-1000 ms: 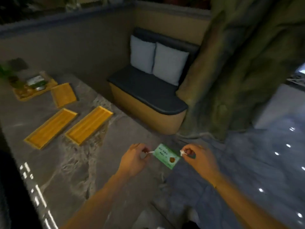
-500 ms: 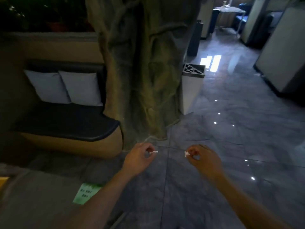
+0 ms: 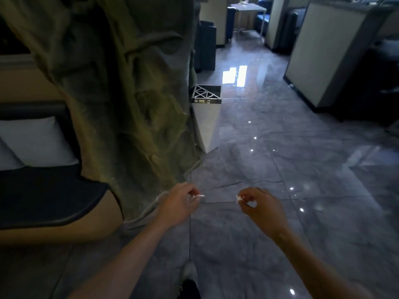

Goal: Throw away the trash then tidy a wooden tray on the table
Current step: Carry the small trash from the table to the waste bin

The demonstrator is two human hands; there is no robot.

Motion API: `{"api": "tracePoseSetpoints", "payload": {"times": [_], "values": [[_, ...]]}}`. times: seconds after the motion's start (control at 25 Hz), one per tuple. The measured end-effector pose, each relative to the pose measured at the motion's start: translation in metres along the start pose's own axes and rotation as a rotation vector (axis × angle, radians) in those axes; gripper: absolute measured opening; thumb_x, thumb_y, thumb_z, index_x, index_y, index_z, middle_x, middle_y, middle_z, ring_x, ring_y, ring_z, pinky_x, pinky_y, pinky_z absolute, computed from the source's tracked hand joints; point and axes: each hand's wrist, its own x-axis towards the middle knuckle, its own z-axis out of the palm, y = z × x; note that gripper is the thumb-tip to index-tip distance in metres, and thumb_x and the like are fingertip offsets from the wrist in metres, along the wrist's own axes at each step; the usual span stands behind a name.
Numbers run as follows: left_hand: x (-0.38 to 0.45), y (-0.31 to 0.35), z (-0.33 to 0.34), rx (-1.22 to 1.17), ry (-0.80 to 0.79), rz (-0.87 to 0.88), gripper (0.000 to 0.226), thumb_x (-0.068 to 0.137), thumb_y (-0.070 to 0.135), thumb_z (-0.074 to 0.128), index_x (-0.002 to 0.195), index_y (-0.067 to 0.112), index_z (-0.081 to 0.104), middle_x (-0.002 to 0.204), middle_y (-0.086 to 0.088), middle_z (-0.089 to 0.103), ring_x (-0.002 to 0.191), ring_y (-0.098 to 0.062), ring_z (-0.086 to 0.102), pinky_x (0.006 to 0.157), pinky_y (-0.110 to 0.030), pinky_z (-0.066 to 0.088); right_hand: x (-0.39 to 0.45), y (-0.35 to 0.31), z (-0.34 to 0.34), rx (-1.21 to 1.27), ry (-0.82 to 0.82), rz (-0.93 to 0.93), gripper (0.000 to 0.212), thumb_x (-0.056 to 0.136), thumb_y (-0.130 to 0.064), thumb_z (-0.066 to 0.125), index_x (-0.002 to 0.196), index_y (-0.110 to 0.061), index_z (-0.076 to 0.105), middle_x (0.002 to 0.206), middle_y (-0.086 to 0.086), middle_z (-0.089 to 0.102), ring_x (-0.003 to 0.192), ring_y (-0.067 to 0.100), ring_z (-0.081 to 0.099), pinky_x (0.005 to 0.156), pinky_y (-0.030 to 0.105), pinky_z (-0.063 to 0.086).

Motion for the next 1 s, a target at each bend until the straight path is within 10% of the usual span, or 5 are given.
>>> {"api": "tracePoseSetpoints", "payload": {"times": [1.0], "values": [[0.496, -0.114, 0.053, -0.033, -0.013, 0.011, 0.008, 0.082, 0.019, 0.071, 0.084, 0.012, 0.070, 0.084, -0.004, 0.068, 0.082, -0.018, 0.057, 0.074, -0.030, 0.045, 0.479, 0.098, 0.019, -0.052, 0.044, 0.039, 0.014, 0.081, -0.028, 0.071, 0.094, -0.032, 0.068, 0.088, -0.013, 0.066, 0.083, 0.006, 0.057, 0.068, 0.029, 0.049]]}}
